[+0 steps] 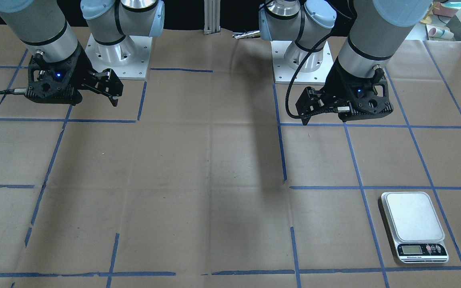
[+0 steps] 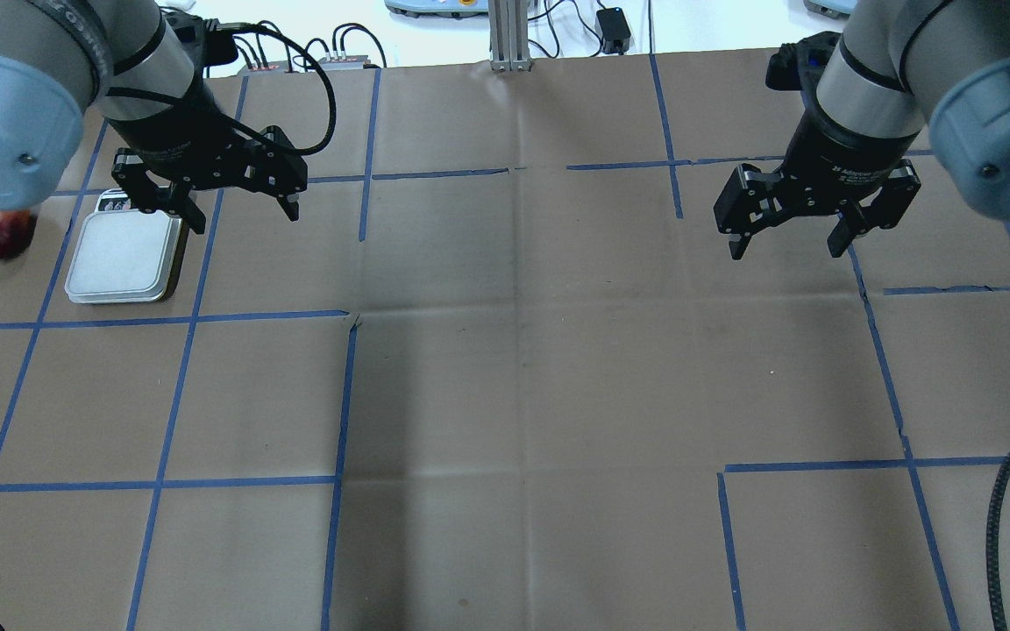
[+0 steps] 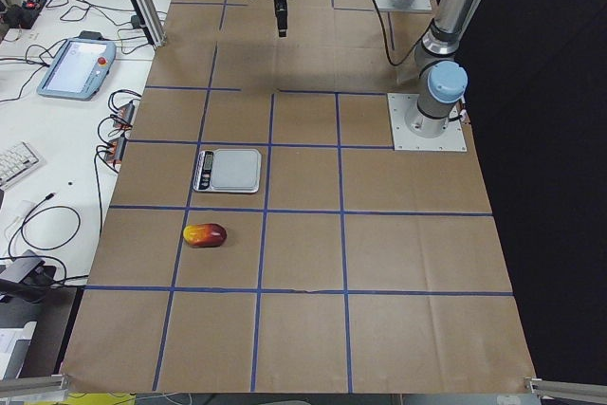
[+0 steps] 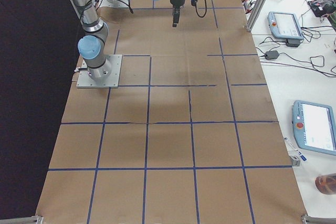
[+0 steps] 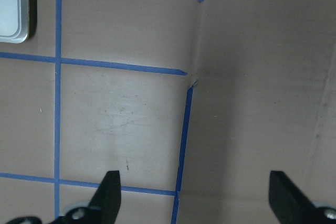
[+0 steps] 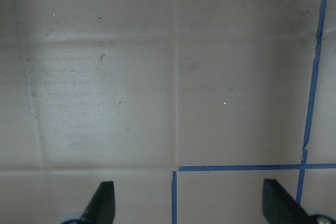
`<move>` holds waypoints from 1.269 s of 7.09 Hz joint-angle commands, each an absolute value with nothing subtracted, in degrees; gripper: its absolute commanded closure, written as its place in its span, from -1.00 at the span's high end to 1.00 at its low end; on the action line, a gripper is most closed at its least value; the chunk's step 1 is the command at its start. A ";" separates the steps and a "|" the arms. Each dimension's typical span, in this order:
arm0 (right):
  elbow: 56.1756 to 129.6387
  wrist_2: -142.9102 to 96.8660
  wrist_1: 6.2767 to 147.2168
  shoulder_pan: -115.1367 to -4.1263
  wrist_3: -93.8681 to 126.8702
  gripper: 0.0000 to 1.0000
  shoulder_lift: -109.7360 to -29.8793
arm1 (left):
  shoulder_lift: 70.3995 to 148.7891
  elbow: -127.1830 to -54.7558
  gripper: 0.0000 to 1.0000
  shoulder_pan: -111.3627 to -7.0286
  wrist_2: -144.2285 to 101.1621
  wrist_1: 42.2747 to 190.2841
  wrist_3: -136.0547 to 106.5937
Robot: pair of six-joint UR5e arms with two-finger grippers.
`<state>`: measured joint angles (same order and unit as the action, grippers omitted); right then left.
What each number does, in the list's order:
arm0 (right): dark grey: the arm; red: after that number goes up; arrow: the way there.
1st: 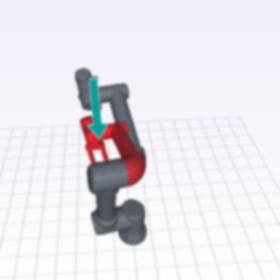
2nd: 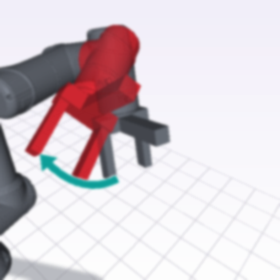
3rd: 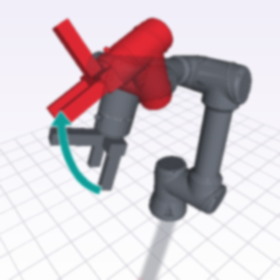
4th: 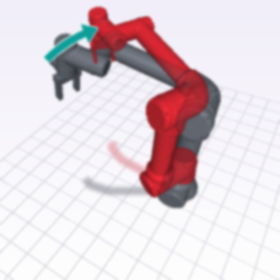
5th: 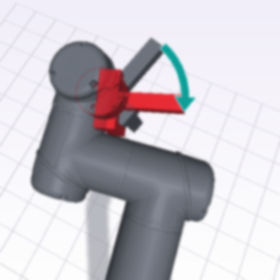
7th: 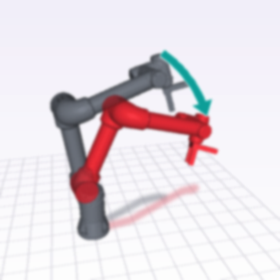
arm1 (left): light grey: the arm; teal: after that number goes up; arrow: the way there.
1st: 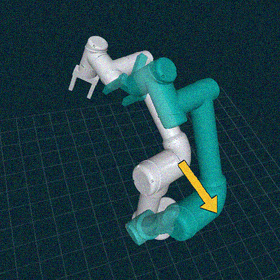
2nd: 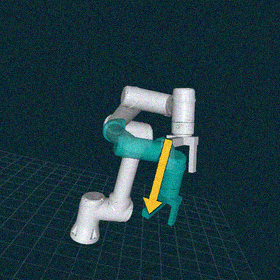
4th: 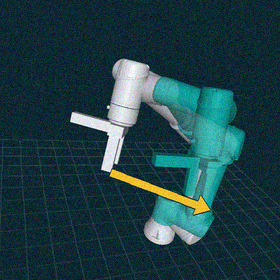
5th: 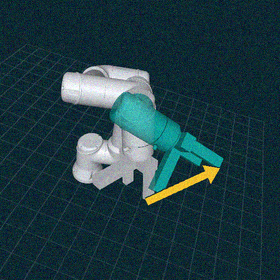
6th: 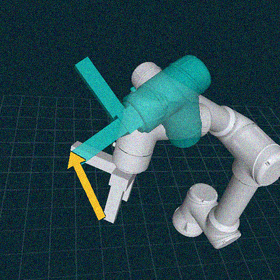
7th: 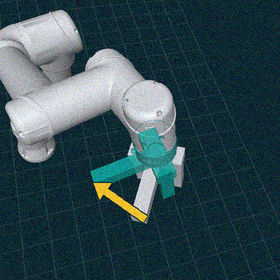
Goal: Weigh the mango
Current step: 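Move the left gripper toward the red-yellow mango beside the scale, then lower the left gripper onto the mango and close on it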
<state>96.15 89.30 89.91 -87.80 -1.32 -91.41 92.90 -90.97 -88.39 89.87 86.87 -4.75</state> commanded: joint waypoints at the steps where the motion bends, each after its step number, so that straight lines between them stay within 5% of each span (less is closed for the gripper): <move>1: 96.15 89.30 89.91 -87.80 -1.32 1.00 -91.41 | 93.34 -90.79 0.99 -87.72 89.65 86.57 -4.66; 5: 96.15 89.30 89.91 -87.80 -1.32 1.00 -91.41 | 95.79 -91.40 0.99 -68.28 90.26 86.04 14.35; 9: 96.15 89.30 89.91 -87.80 -1.32 1.00 -91.41 | 115.96 -80.82 0.97 -50.46 90.09 78.95 23.58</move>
<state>96.15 89.30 89.91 -87.80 -1.32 -91.40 108.86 -86.02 -53.59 90.15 82.09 18.62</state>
